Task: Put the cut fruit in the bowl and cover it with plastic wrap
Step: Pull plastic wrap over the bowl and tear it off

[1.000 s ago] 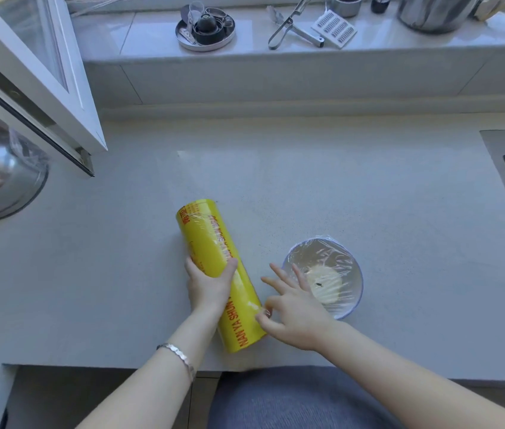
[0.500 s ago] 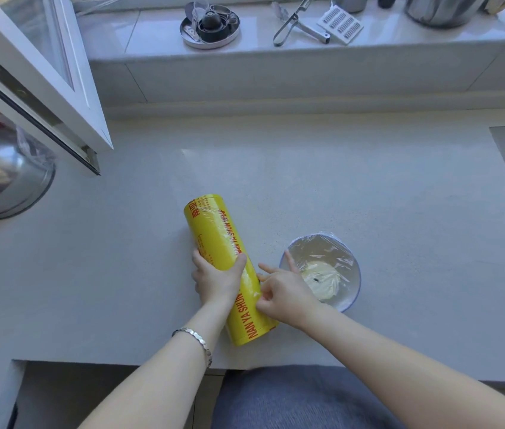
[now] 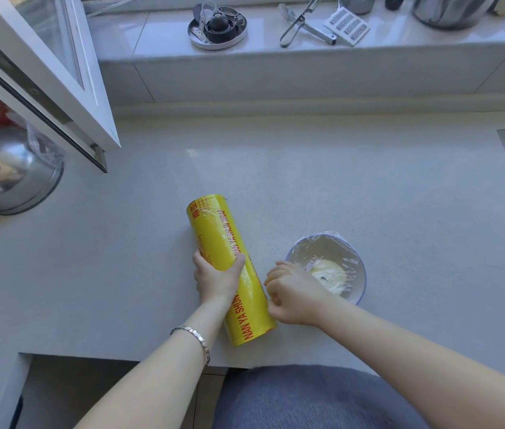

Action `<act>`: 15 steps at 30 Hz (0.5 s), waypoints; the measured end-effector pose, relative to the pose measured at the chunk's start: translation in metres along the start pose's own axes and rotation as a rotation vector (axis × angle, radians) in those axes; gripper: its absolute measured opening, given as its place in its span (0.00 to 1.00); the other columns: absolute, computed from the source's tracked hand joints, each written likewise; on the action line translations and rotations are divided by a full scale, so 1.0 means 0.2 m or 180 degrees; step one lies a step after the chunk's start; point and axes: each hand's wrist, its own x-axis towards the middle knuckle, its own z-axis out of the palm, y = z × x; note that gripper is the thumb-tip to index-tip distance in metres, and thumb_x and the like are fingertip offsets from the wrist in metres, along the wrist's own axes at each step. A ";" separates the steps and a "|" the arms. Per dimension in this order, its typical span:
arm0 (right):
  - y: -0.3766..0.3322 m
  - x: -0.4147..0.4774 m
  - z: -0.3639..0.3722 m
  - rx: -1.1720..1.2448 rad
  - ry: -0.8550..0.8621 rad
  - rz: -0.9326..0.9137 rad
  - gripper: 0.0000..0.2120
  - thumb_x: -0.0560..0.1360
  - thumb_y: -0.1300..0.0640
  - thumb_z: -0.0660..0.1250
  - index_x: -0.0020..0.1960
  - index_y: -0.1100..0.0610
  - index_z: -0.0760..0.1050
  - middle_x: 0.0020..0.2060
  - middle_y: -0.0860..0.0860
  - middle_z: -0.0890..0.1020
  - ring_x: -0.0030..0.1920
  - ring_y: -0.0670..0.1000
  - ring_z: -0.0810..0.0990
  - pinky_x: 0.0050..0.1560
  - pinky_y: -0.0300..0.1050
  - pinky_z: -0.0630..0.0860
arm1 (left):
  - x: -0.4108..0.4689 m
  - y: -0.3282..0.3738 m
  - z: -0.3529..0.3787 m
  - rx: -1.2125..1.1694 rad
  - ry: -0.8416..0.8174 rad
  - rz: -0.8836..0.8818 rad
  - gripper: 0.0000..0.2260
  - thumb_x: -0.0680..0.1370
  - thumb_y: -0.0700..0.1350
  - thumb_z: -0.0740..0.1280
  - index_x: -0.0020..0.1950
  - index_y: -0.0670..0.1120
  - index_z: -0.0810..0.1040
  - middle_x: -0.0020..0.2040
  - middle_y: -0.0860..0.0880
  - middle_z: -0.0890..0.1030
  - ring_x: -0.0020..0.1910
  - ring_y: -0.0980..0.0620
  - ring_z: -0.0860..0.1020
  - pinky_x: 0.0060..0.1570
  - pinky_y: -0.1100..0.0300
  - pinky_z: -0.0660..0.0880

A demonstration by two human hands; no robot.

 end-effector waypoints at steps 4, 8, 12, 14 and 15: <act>-0.07 -0.09 -0.03 -0.0634 -0.0156 0.0466 0.20 0.62 0.46 0.56 0.41 0.57 0.80 0.43 0.53 0.84 0.56 0.57 0.81 0.65 0.53 0.67 | 0.00 -0.01 -0.01 -0.0070 -0.0057 0.0036 0.39 0.68 0.55 0.72 0.71 0.51 0.53 0.67 0.41 0.69 0.61 0.40 0.73 0.60 0.44 0.73; -0.13 -0.21 -0.15 -0.0580 -0.0860 0.0418 0.28 0.70 0.45 0.61 0.66 0.55 0.65 0.69 0.55 0.65 0.74 0.56 0.54 0.74 0.50 0.49 | 0.01 -0.03 -0.02 -0.0166 -0.0132 0.0013 0.38 0.69 0.55 0.72 0.71 0.52 0.53 0.68 0.43 0.69 0.60 0.42 0.74 0.59 0.46 0.73; -0.20 -0.28 -0.33 -0.0287 -0.0834 0.0374 0.19 0.72 0.51 0.63 0.62 0.51 0.69 0.61 0.51 0.72 0.64 0.52 0.66 0.65 0.43 0.60 | 0.01 -0.02 -0.03 -0.0234 -0.0207 -0.0013 0.38 0.69 0.53 0.72 0.71 0.51 0.53 0.67 0.44 0.71 0.59 0.42 0.75 0.58 0.48 0.73; -0.22 -0.27 -0.42 0.0070 -0.0411 0.0498 0.12 0.72 0.53 0.63 0.55 0.52 0.74 0.53 0.50 0.75 0.55 0.50 0.72 0.54 0.40 0.65 | 0.01 0.00 -0.05 -0.0261 -0.0174 -0.0020 0.38 0.69 0.53 0.73 0.71 0.51 0.54 0.66 0.44 0.72 0.59 0.42 0.75 0.58 0.48 0.73; -0.22 -0.25 -0.46 0.0177 -0.0184 0.0567 0.09 0.73 0.54 0.63 0.51 0.53 0.76 0.47 0.49 0.76 0.49 0.49 0.72 0.49 0.40 0.66 | 0.01 0.02 -0.06 -0.0293 -0.0160 -0.0043 0.38 0.68 0.53 0.74 0.71 0.51 0.55 0.66 0.45 0.72 0.58 0.42 0.75 0.59 0.46 0.74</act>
